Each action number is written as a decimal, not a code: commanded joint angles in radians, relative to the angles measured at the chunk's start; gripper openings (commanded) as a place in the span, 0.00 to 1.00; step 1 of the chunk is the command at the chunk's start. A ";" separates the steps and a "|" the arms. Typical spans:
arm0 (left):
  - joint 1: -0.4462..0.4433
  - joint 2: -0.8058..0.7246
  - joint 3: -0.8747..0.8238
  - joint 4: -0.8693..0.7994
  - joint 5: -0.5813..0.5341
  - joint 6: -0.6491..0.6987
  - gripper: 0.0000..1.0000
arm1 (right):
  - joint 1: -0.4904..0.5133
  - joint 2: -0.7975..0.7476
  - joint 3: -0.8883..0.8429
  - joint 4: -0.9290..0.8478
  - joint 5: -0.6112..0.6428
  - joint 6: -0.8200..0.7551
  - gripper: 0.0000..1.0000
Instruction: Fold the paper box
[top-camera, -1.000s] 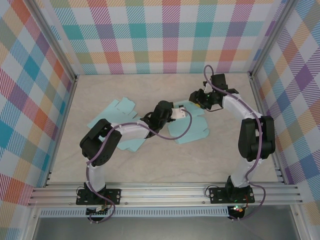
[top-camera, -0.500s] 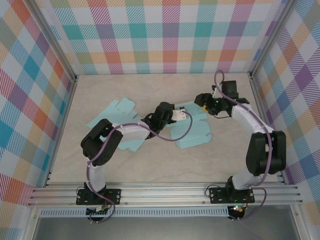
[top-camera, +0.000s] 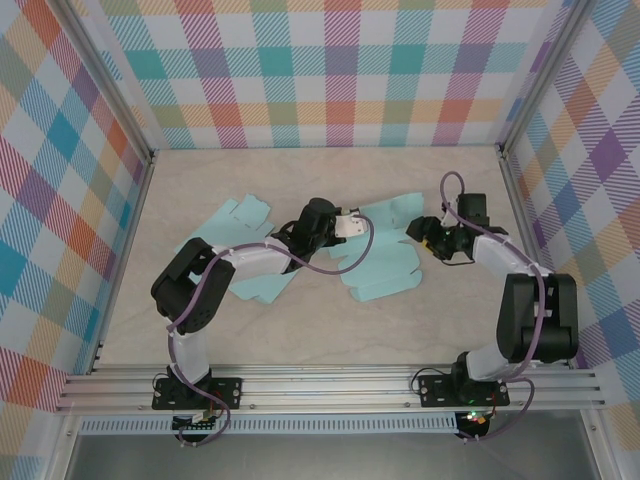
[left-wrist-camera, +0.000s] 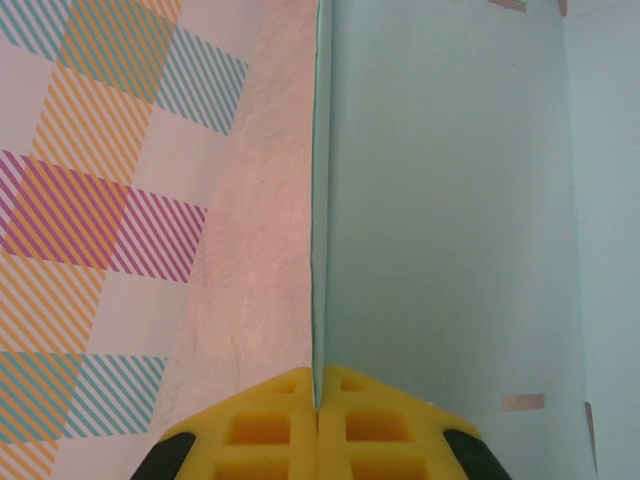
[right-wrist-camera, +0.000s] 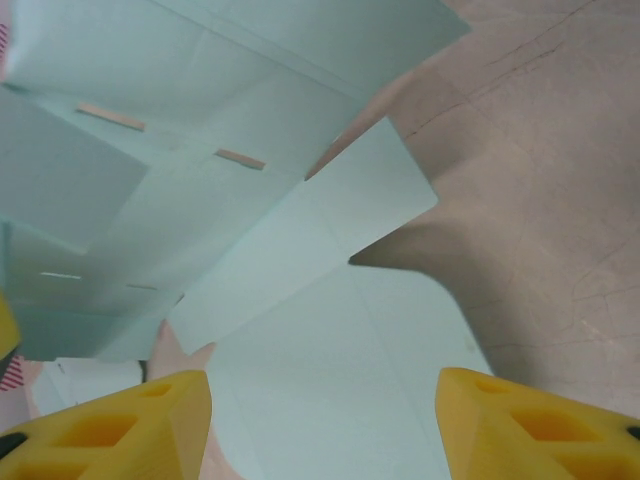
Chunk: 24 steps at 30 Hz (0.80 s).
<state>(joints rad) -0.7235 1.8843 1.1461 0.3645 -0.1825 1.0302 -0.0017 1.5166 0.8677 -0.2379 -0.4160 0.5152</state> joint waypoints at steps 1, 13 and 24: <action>0.008 -0.031 -0.005 -0.016 0.023 -0.025 0.00 | -0.002 0.045 -0.002 0.086 0.010 -0.030 0.61; 0.007 -0.019 -0.003 -0.006 0.020 -0.012 0.00 | 0.002 0.219 0.056 0.199 -0.031 -0.015 0.61; 0.007 0.004 0.014 -0.003 -0.002 0.001 0.00 | 0.033 0.231 0.070 0.288 -0.073 -0.024 0.52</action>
<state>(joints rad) -0.7231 1.8847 1.1461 0.3645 -0.1787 1.0294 0.0223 1.7645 0.9169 0.0048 -0.4580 0.5083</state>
